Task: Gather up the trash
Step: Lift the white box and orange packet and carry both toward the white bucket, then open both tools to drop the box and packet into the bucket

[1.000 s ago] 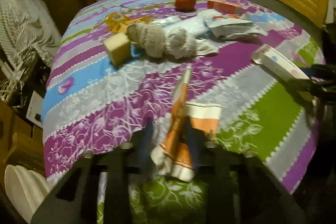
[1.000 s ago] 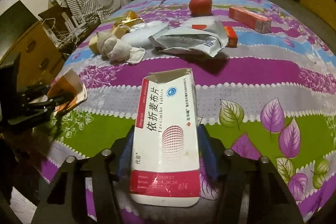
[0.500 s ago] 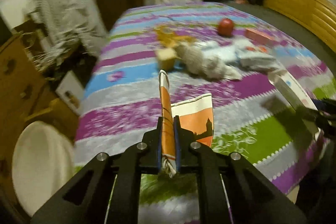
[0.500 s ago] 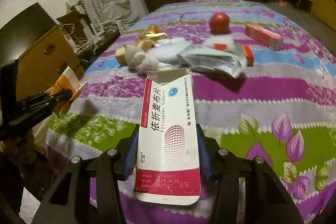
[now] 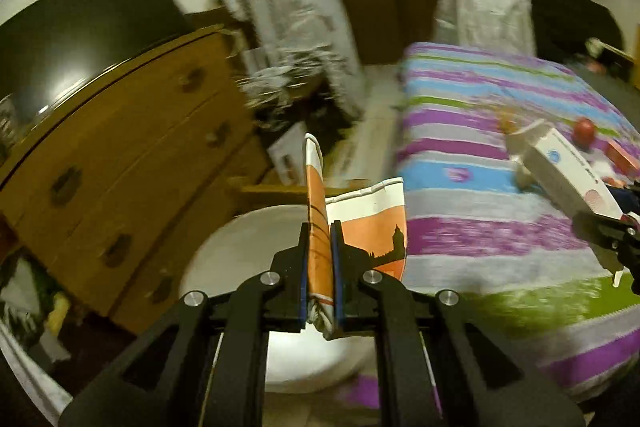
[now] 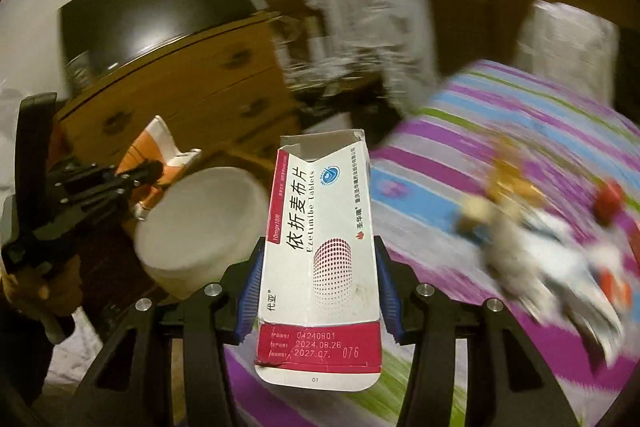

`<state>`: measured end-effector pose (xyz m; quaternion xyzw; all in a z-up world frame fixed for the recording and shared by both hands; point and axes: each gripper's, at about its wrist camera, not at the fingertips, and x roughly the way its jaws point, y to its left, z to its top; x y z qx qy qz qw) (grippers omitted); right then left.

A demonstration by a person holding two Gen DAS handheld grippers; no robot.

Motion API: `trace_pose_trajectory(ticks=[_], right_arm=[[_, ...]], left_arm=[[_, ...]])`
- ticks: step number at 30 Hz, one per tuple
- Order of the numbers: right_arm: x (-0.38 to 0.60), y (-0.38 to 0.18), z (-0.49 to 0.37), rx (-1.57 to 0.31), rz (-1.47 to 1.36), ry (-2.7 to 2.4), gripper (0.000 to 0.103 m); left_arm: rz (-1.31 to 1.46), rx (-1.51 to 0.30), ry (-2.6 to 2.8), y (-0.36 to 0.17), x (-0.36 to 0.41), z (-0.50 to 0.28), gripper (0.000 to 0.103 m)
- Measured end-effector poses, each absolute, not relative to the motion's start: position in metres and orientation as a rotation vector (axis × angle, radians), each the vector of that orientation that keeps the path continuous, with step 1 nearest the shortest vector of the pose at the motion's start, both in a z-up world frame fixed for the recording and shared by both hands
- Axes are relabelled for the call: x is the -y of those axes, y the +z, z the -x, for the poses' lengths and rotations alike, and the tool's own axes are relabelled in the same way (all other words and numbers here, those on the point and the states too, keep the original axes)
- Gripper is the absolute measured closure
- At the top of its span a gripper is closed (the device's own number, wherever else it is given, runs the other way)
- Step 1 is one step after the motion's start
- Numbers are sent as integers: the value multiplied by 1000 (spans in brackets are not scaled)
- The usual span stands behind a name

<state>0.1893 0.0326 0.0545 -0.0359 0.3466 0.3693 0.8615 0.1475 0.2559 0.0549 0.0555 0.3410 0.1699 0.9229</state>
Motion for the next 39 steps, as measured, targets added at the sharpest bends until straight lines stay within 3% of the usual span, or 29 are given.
trace_pose_trajectory(ticks=[16,25,28,30,31,39], right_arm=[[-249,55,-224,-905,258,908,51],[-258,28,-233,-973,297,883,50],[-266,22,-239,-972,319,886,44],[-266,23,-242,-948,311,867,35],[-265,24,-243,-949,298,870,35],[-255,27,-245,-920,282,878,36]], left_arm=[[50,-824,439,23,-391,-147,95],[100,-897,410,-4,-406,-157,95],[108,-913,408,-11,-411,-165,94],[118,-930,416,-14,-415,-167,86],[128,-930,416,-14,-416,-168,80],[127,-922,428,-14,-418,-163,80]])
